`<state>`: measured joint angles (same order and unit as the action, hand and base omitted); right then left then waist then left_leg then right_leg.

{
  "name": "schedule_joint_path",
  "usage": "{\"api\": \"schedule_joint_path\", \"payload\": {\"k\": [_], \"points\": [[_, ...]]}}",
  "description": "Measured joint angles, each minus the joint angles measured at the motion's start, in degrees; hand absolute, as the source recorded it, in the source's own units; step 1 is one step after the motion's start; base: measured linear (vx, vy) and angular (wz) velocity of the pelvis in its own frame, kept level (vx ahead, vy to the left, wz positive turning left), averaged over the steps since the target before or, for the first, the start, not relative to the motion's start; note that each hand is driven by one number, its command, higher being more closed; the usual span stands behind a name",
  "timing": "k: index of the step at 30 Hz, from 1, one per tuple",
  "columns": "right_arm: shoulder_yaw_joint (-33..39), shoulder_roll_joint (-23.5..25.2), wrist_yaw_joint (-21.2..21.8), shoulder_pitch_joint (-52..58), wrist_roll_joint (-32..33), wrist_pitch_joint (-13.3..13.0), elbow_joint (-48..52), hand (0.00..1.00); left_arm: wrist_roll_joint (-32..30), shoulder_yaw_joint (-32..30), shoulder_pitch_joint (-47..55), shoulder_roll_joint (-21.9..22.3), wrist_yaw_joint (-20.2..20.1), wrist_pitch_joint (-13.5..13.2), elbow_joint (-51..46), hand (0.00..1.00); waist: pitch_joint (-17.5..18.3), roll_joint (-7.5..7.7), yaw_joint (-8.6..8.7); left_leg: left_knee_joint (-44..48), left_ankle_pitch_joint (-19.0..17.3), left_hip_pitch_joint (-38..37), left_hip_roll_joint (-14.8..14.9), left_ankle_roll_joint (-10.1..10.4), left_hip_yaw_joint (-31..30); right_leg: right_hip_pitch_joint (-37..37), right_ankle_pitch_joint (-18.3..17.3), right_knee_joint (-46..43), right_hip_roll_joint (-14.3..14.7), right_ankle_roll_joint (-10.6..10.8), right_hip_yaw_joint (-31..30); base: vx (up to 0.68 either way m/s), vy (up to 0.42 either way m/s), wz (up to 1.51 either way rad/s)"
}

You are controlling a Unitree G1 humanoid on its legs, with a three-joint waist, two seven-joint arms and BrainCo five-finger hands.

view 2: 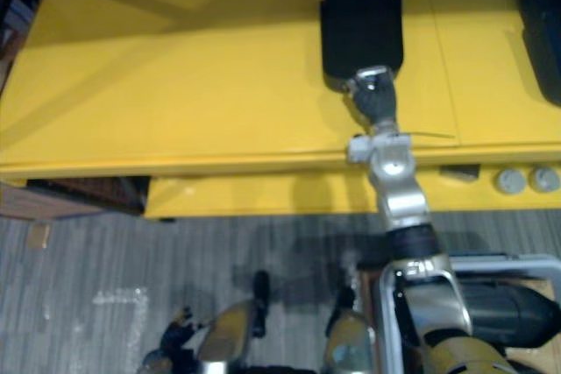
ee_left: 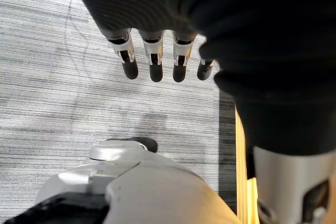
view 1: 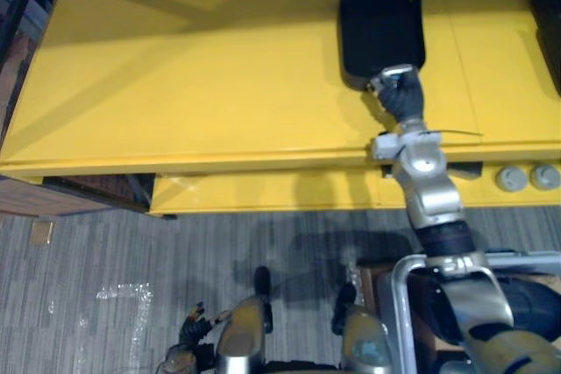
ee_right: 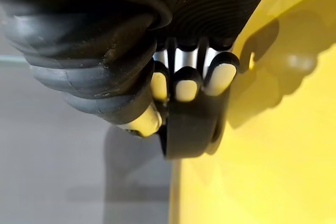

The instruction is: Walk over and take plastic housings, then place them on the shelf

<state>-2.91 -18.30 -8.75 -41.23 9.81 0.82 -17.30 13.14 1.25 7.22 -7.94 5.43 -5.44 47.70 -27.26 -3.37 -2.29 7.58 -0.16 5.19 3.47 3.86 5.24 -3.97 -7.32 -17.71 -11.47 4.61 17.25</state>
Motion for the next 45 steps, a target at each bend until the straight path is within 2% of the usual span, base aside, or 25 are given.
{"api": "schedule_joint_path", "payload": {"k": [4, 5, 10, 12, 14, 15, 17, 18, 21, 23, 25, 28, 29, 30, 31, 33, 34, 36, 40, 41, 42, 45], "points": [[-0.02, 0.01, 0.15, 2.34, -0.69, -0.44, 4.21, 1.0, -0.01, 0.02, 0.0, 0.0, 0.0, -0.07, -0.01, 0.0, 0.0, 0.01, 0.05, -0.09, 0.0, -0.09, 0.01, 0.01, 0.06, 0.12, 0.01, 0.1, 0.01, 0.02, -0.06, 0.0, 0.0, 0.0], [-0.04, 0.02, 0.5, 4.4, -1.41, -0.45, 7.44, 0.0, -0.03, 0.03, 0.01, 0.0, 0.0, -0.1, -0.01, 0.0, 0.01, 0.02, 0.06, -0.21, 0.0, -0.16, 0.04, 0.01, 0.14, 0.19, 0.05, 0.26, 0.06, 0.07, -0.12, 0.0, 0.0, 0.0], [-0.64, 0.25, 5.07, 15.33, -1.71, -0.17, 23.64, 0.0, -0.11, 0.07, 0.37, -0.08, 0.09, -0.48, 0.2, 0.0, 0.34, 0.56, 0.54, -2.39, 0.06, -2.44, 0.66, 0.15, 1.45, 2.27, 1.08, 3.1, 0.85, 0.43, -0.86, 0.03, -0.007, -0.13], [-1.62, 0.3, 6.74, 20.34, -1.39, -0.03, 31.68, 0.0, -0.19, 0.0, 1.58, -0.72, 0.44, -0.78, 0.23, 0.0, 1.87, 2.11, 1.59, -4.63, 0.11, -3.88, 0.89, 0.3, 3.05, 3.05, 2.03, 5.72, 1.64, 0.59, -1.92, 0.08, 0.01, -0.31], [-0.84, 0.3, 6.95, 23.3, -0.42, -0.21, 35.28, 0.0, -0.21, -0.11, 2.27, -1.23, 0.61, -0.84, 0.7, 0.0, 3.1, 3.49, 2.34, -6.01, 0.19, -5.28, 0.95, 0.41, 4.01, 3.84, 2.48, 7.21, 2.04, 0.78, -2.78, 0.11, 0.013, -0.27], [0.73, 0.3, 7.05, 25.83, 1.1, -0.99, 37.2, 0.0, -0.22, -0.11, 2.89, -1.76, 0.7, -0.85, 1.04, 0.0, 4.94, 4.54, 2.78, -7.02, 0.19, -6.01, 0.94, 0.42, 4.75, 4.07, 2.78, 8.2, 2.23, 0.86, -3.32, 0.14, 0.018, -0.24], [4.73, 0.32, 7.26, 29.73, 3.0, -3.22, 39.43, 0.0, -0.56, -0.12, 3.25, -1.94, 0.77, -1.3, 1.48, 0.0, 7.91, 5.69, 3.44, -8.03, 0.2, -6.33, 0.9, 0.44, 5.12, 4.35, 3.46, 9.74, 2.47, 0.76, -3.63, 0.16, 0.023, -0.14], [8.0, 0.45, 6.66, 31.65, 2.93, -5.21, 39.93, 0.0, -0.7, -0.14, 3.24, -2.33, 0.85, -1.93, 1.47, 0.0, 9.1, 6.29, 3.8, -8.43, 0.19, -7.49, 0.9, 0.44, 5.86, 5.15, 4.06, 10.77, 2.67, 0.69, -4.69, 0.16, 0.04, -0.13], [15.22, 1.56, 4.84, 36.08, 2.96, -9.35, 40.77, 0.0, -1.07, -0.78, 3.48, -2.31, 1.16, -2.3, 1.49, 0.0, 12.22, 7.09, 4.81, -9.27, -0.38, -9.48, 0.93, 0.54, 7.77, 6.44, 4.74, 12.04, 2.89, 0.3, -7.11, 0.11, 0.05, -0.19], [19.24, 2.62, 4.68, 40.0, 3.16, -11.16, 40.94, 0.0, -2.62, -1.22, 3.5, -2.1, 1.15, -2.51, 1.48, 0.0, 13.39, 7.18, 5.45, -9.76, -0.7, -10.58, 1.06, 0.49, 9.15, 6.62, 5.43, 12.38, 3.16, 0.46, -8.8, 0.06, 0.047, -0.32], [22.74, 4.06, 4.44, 44.26, 4.26, -11.65, 40.77, 0.0, -3.45, -1.81, 3.66, -1.86, 0.93, -2.54, 1.5, 0.0, 13.95, 7.19, 6.52, -10.77, -1.0, -12.19, 0.97, 0.51, 10.56, 6.99, 5.59, 12.56, 3.3, 0.47, -10.55, 0.01, 0.049, -0.42], [27.36, 6.92, 3.28, 52.51, 5.88, -12.12, 37.14, 0.0, -5.53, -2.82, 4.64, -0.87, -0.07, -3.04, 2.0, 0.0, 16.34, 7.17, 8.81, -12.15, -1.33, -13.47, 0.76, 0.76, 13.52, 6.55, 5.63, 13.37, 3.59, 0.54, -13.72, -0.01, 0.036, -0.48], [28.82, 8.09, 2.89, 55.45, 7.22, -12.47, 35.12, 0.0, -6.89, -2.85, 5.17, -0.58, -0.6, -3.34, 2.03, 0.0, 17.39, 6.68, 9.66, -12.15, -1.46, -13.4, 0.81, 0.84, 14.53, 5.88, 5.63, 13.45, 3.79, 0.54, -14.93, -0.01, 0.003, -0.46], [30.2, 9.25, 2.8, 58.23, 9.41, -13.64, 33.41, 0.0, -7.46, -2.77, 5.22, -0.3, -1.42, -3.8, 2.02, 0.0, 17.51, 6.39, 11.17, -12.15, -1.58, -13.9, 0.88, 1.01, 15.58, 5.8, 5.63, 13.47, 3.96, 0.54, -16.05, -0.02, -0.011, -0.46], [30.75, 9.86, 2.94, 59.45, 10.8, -14.5, 32.55, 0.0, -7.45, -2.77, 5.27, -0.15, -1.71, -4.14, 2.0, 0.0, 17.41, 6.13, 11.56, -12.15, -1.65, -14.23, 0.95, 1.09, 16.05, 5.79, 5.63, 13.48, 4.14, 0.54, -16.52, -0.04, -0.023, -0.43], [32.3, 12.33, 5.27, 64.26, 15.24, -18.2, 31.62, 0.0, -7.34, -2.52, 5.29, 0.08, -1.92, -4.45, 1.67, 0.0, 17.8, 4.91, 13.78, -12.41, -1.77, -14.51, 1.21, 1.27, 17.5, 5.32, 5.59, 13.99, 4.51, 0.59, -18.25, -0.06, -0.037, -0.41], [32.45, 12.8, 6.12, 65.26, 15.78, -19.2, 31.63, 0.0, -7.31, -2.45, 5.23, 0.05, -1.82, -4.45, 1.51, 0.0, 17.81, 4.68, 14.29, -12.43, -1.77, -14.63, 1.29, 1.36, 17.77, 5.32, 5.58, 14.2, 4.53, 0.61, -18.83, -0.05, -0.038, -0.37], [32.58, 13.79, 8.04, 67.28, 16.64, -21.81, 31.64, 0.0, -7.25, -1.97, 4.89, 0.12, -1.21, -4.45, 0.68, 0.0, 17.94, 4.12, 15.11, -12.46, -1.7, -15.19, 1.77, 1.65, 18.87, 5.28, 5.53, 14.34, 5.0, 0.84, -19.58, -0.06, -0.048, -0.24], [31.7, 13.68, 7.76, 66.59, 16.4, -22.91, 31.65, 0.0, -7.72, 0.47, 4.01, 0.13, -0.53, -4.34, 0.61, 0.0, 18.09, 3.95, 15.25, -12.54, -1.57, -14.96, 2.11, 1.83, 18.87, 5.01, 5.17, 14.24, 5.35, 0.58, -19.46, -0.06, -0.055, 0.01], [31.2, 13.6, 6.59, 66.12, 16.28, -22.9, 31.64, 0.0, -8.76, 1.46, 3.78, -0.02, -0.64, -4.25, 0.62, 0.0, 18.14, 3.88, 15.32, -12.56, -1.56, -14.87, 2.15, 1.85, 18.92, 4.9, 5.15, 14.24, 5.42, 0.57, -19.48, -0.02, -0.029, 0.04], [30.75, 13.53, 3.33, 65.53, 14.93, -22.54, 31.64, 0.0, -10.32, 2.98, 3.2, -0.11, -1.68, -4.1, 0.62, 0.0, 18.33, 3.72, 15.43, -12.56, -1.52, -14.21, 2.11, 1.89, 18.94, 4.31, 5.16, 14.2, 5.54, 0.58, -19.5, -0.02, -0.029, 0.04], [30.23, 13.39, -1.11, 64.9, 13.94, -21.6, 30.59, 0.0, -13.92, 6.57, 2.44, -0.38, -3.9, -3.19, 0.63, 0.0, 18.42, 3.38, 15.58, -12.54, -1.25, -13.22, 1.99, 2.26, 19.92, 2.71, 5.67, 14.01, 5.65, 1.16, -20.35, 0.01, -0.028, -0.12]]}}
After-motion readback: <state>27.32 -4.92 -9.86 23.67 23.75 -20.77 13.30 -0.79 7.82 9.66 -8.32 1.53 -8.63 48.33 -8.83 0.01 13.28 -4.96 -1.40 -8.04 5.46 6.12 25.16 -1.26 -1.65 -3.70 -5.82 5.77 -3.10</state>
